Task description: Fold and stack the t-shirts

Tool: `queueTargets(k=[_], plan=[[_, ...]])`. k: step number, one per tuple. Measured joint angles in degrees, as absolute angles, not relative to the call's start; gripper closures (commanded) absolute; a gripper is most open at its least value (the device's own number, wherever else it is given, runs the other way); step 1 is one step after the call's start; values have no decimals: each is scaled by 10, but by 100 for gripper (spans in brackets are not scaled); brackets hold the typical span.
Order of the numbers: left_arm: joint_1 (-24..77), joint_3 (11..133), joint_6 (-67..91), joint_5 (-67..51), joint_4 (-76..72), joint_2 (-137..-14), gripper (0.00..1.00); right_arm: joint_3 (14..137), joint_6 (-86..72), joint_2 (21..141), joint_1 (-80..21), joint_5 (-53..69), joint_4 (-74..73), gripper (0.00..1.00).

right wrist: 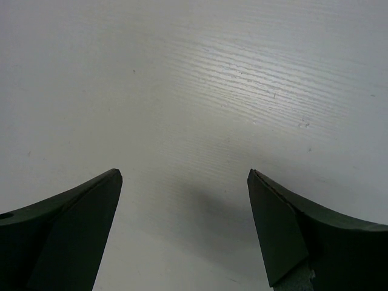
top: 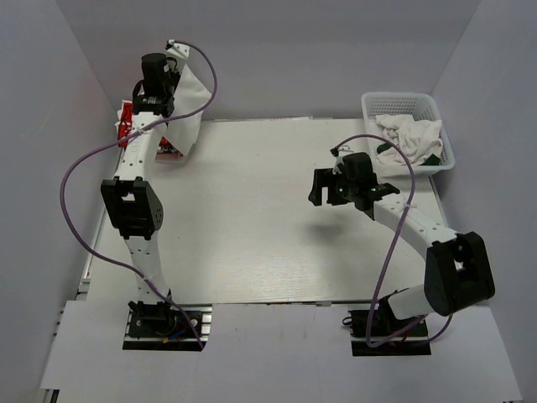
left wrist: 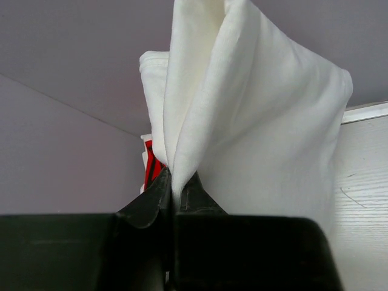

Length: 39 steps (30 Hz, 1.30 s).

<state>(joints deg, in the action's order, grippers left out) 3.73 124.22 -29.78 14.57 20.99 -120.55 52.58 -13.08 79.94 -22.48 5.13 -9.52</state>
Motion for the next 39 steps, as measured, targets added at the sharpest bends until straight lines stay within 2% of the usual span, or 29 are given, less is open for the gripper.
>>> queueTargets(k=[9, 23, 38, 39], plan=[[-3, 1256, -294, 112, 226, -1214, 100, 576, -135, 863, -225, 71, -107, 10], [-90, 1275, -291, 98, 155, -1332, 100, 628, -146, 933, -225, 95, -108, 10], [-133, 1277, -249, 94, 84, -1399, 100, 674, -160, 991, -225, 118, -131, 10], [-135, 1277, -244, 95, 80, -1404, 90, 675, -161, 992, -225, 119, -132, 10]])
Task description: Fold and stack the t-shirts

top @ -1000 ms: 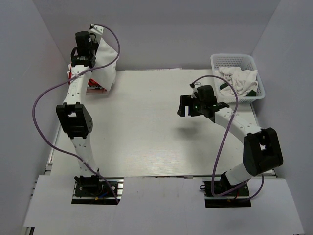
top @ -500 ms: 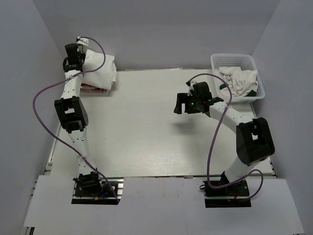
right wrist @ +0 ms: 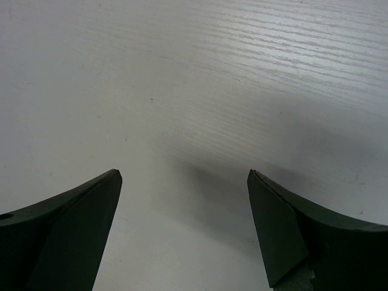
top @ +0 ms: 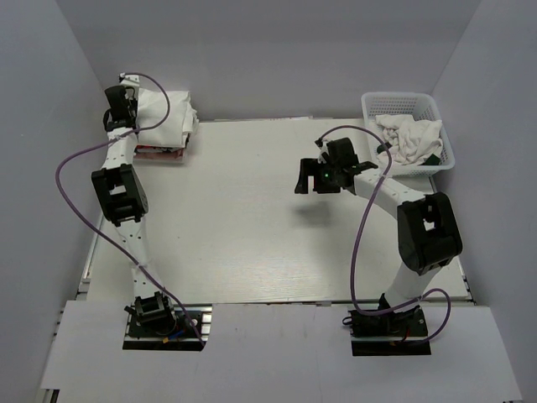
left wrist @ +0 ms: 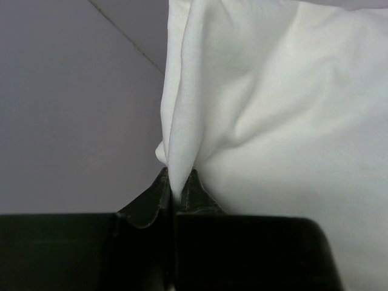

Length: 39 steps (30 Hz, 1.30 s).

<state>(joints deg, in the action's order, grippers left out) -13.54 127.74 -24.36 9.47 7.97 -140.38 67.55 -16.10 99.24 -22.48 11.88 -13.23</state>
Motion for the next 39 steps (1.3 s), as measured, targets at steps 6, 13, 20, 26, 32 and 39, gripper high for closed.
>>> queueTargets(k=[6, 13, 20, 26, 32, 39], plan=[[-148, 1279, -226, 121, 64, -1421, 0, 690, -164, 1009, -225, 128, -136, 10], [-156, 1247, -163, 156, 63, -1389, 0, 688, -168, 1008, -225, 139, -132, 10], [-148, 1145, -65, 176, 102, -1273, 0, 642, -176, 944, -226, 160, -95, 10], [-134, 1063, 29, 149, 131, -1145, 0, 589, -187, 858, -229, 164, -44, 10], [-78, 837, 126, 91, 135, -929, 0, 505, -201, 762, -230, 141, -8, 10], [1, 460, 283, -104, 56, -593, 0, 378, -230, 604, -230, 83, 8, 10]])
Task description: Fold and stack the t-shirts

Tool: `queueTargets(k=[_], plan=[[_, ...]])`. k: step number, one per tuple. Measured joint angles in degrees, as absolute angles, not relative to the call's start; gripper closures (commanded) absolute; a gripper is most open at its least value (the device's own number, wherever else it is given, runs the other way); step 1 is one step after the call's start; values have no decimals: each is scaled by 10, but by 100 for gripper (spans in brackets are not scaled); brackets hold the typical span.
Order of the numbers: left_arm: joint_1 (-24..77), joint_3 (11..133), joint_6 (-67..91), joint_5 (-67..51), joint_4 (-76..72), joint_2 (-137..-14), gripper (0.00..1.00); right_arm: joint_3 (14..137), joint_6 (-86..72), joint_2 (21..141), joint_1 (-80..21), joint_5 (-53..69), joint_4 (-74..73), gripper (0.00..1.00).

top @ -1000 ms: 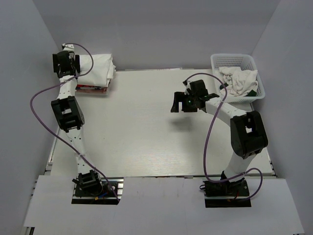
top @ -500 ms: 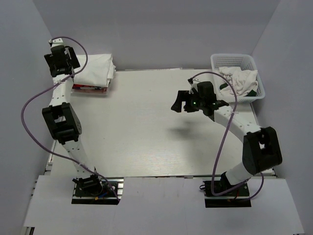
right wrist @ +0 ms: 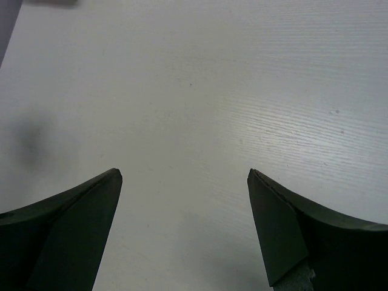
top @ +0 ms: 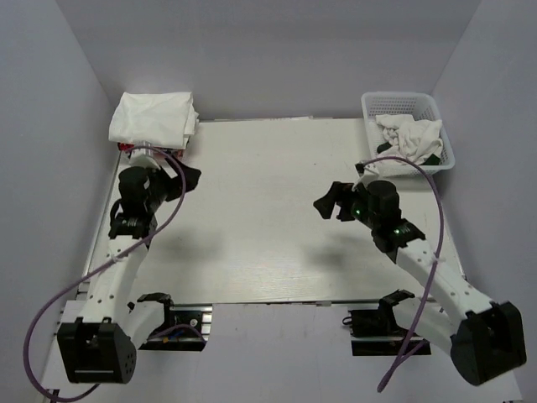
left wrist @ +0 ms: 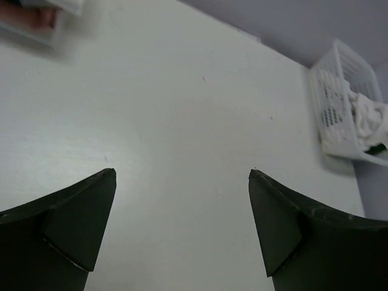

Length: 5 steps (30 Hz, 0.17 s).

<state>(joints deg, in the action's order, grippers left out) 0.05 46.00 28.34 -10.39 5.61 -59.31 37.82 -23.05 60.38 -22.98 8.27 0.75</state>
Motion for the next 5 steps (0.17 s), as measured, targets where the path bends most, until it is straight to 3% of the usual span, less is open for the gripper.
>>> queueTargets(k=[5], plan=[[19, 406, 328, -140, 120, -494, 0, 307, -238, 496, -229, 52, 14, 10]])
